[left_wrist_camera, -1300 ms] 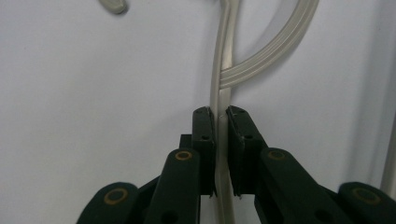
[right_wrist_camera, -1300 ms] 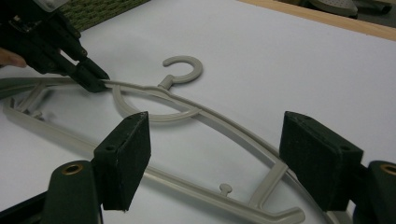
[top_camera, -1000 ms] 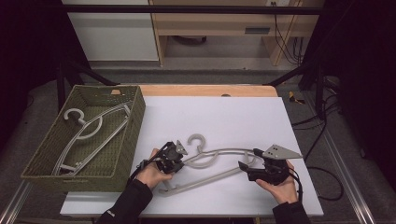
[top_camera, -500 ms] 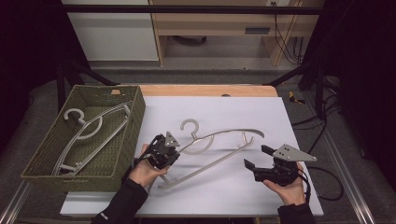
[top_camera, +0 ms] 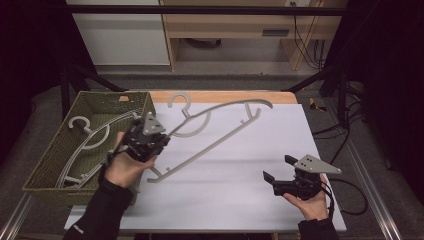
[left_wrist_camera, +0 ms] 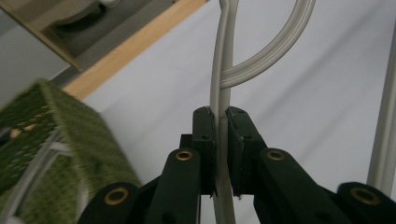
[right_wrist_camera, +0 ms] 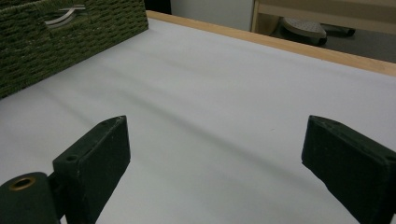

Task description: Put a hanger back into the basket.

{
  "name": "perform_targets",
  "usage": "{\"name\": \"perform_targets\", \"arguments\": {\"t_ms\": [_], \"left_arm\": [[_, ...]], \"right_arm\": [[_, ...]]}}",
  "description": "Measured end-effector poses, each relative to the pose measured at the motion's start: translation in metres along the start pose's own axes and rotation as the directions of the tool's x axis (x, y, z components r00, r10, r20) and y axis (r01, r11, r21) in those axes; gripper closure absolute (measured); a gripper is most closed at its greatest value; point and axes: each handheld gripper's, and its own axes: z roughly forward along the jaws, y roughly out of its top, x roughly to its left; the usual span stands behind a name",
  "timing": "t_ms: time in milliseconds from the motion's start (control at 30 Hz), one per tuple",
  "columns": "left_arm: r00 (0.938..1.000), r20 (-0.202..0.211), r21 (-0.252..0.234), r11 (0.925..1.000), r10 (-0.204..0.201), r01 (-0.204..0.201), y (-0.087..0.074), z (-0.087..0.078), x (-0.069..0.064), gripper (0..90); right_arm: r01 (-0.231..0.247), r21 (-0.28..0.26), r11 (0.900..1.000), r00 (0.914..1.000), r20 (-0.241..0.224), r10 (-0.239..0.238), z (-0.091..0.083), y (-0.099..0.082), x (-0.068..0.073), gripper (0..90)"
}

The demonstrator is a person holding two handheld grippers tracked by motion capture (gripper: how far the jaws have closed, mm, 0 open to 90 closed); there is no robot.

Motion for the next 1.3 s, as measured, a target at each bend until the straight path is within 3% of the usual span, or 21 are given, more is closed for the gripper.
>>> {"name": "perform_targets", "arguments": {"t_ms": [100,233,333,467,633,767,933,1067,1200,1300], "left_arm": [[0.9977,-0.061,0.004,0.9996,-0.029,0.029,-0.007,-0.016,0.023,82.6],[0.9901,-0.133,0.033,0.9982,-0.046,0.051,-0.02,-0.032,0.055,82.6],[0.9842,-0.154,0.019,0.9957,-0.087,0.091,-0.029,-0.04,0.077,82.6],[0.9717,-0.206,0.014,0.9926,-0.115,0.12,-0.042,-0.047,0.101,82.6],[0.9577,-0.254,0.044,0.9875,-0.135,0.151,-0.062,-0.052,0.129,82.6],[0.9416,-0.306,0.075,0.9822,-0.142,0.172,-0.082,-0.052,0.145,82.6],[0.9144,-0.383,0.116,0.9752,-0.131,0.188,-0.111,-0.049,0.161,82.5],[0.9067,-0.401,0.131,0.9714,-0.131,0.198,-0.13,-0.045,0.17,82.5],[0.9065,-0.405,0.148,0.9695,-0.121,0.195,-0.142,-0.04,0.175,82.5],[0.9034,-0.419,0.187,0.9653,-0.09,0.183,-0.147,-0.034,0.175,82.5]], "right_arm": [[-0.006,-0.004,1.0,0.9999,0.01,0.006,0.001,0.0,-0.001,7.9],[-0.011,-0.011,0.9999,0.9999,0.012,0.011,0.001,-0.001,-0.001,8.0],[-0.009,-0.011,0.9999,0.9999,0.013,0.009,0.001,-0.001,-0.002,8.0],[-0.01,-0.013,0.9999,0.9999,0.008,0.01,0.001,-0.001,-0.002,8.3],[-0.016,-0.017,0.9997,0.9998,0.012,0.016,0.001,0.0,-0.002,8.4],[-0.012,-0.022,0.9997,0.9998,0.016,0.012,0.001,0.0,-0.002,8.4],[-0.017,-0.021,0.9996,0.9997,0.017,0.017,0.001,0.0,-0.002,8.1],[-0.014,-0.024,0.9996,0.9998,0.015,0.014,0.001,0.0,-0.003,7.7],[-0.021,-0.024,0.9995,0.9997,0.012,0.022,0.002,0.0,-0.002,7.6],[-0.018,-0.022,0.9996,0.9996,0.019,0.019,0.003,-0.001,-0.002,7.6]]}}
